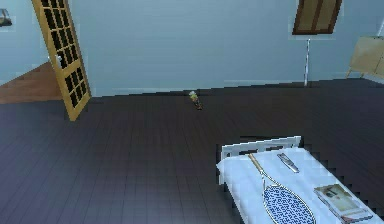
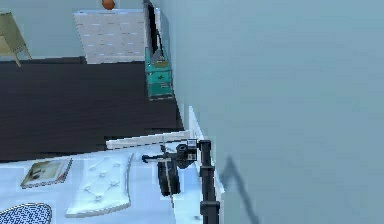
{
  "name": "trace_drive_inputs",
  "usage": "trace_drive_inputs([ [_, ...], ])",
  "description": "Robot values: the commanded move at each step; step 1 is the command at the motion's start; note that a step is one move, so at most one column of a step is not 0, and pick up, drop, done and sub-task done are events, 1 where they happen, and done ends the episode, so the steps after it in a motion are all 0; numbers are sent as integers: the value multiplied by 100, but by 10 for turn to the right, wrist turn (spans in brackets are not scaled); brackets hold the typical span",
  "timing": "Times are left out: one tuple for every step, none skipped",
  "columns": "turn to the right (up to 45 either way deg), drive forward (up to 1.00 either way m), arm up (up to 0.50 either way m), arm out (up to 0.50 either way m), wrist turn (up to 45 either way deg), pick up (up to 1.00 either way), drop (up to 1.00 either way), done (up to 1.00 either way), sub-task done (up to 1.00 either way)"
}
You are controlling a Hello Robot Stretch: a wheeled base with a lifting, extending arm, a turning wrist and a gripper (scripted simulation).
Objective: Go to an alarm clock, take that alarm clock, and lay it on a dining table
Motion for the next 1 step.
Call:
trace_drive_inputs([
  [0,0,-30,0,0,0,0,0,0],
])
